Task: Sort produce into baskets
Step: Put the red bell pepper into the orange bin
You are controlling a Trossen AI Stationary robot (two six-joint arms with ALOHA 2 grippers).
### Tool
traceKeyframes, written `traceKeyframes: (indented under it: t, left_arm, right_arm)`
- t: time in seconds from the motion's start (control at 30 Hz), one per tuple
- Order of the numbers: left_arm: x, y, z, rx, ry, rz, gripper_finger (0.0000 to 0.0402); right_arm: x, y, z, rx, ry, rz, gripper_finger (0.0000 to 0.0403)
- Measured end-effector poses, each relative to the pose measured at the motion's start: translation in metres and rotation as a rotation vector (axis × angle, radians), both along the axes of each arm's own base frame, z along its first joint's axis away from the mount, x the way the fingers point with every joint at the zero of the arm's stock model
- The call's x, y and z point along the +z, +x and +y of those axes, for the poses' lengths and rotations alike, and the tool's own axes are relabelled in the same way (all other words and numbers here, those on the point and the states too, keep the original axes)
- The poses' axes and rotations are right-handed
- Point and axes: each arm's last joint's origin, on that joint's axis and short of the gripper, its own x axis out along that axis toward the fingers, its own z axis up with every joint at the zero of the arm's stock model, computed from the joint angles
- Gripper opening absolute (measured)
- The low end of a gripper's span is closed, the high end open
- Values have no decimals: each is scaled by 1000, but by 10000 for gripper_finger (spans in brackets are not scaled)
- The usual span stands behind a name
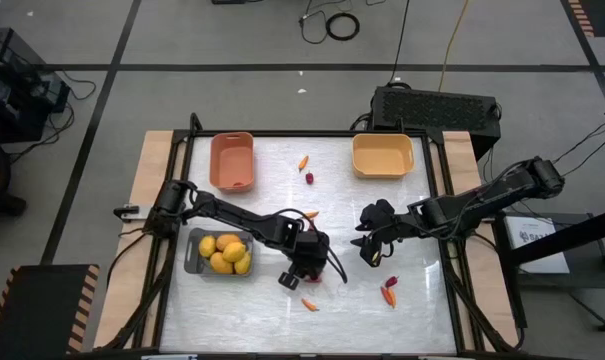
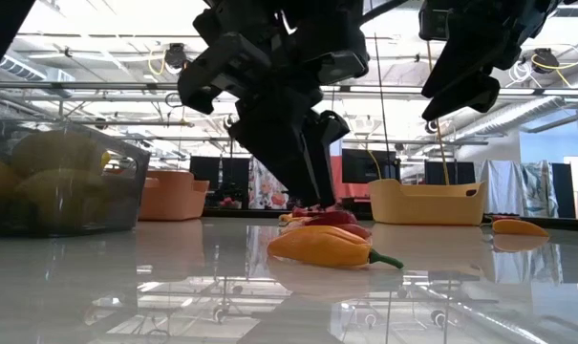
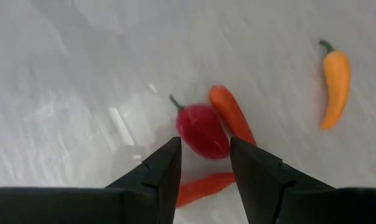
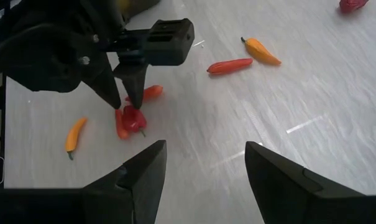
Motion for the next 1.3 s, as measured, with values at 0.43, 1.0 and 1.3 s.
traceKeyframes:
  t: [0.43,1.0,1.3]
  left_arm:
    - [1,4,-4,-39,37,-71,163]
    - [-16,8,-6,-70,-19,-39,258]
    - [-17,9,-3,-72,-27,-34,224]
  right_arm:
    - [0,0,0,-5,5,0,210]
    - [0,0,0,-8,8,0,210]
    - [0,0,0,-2,1,1,210]
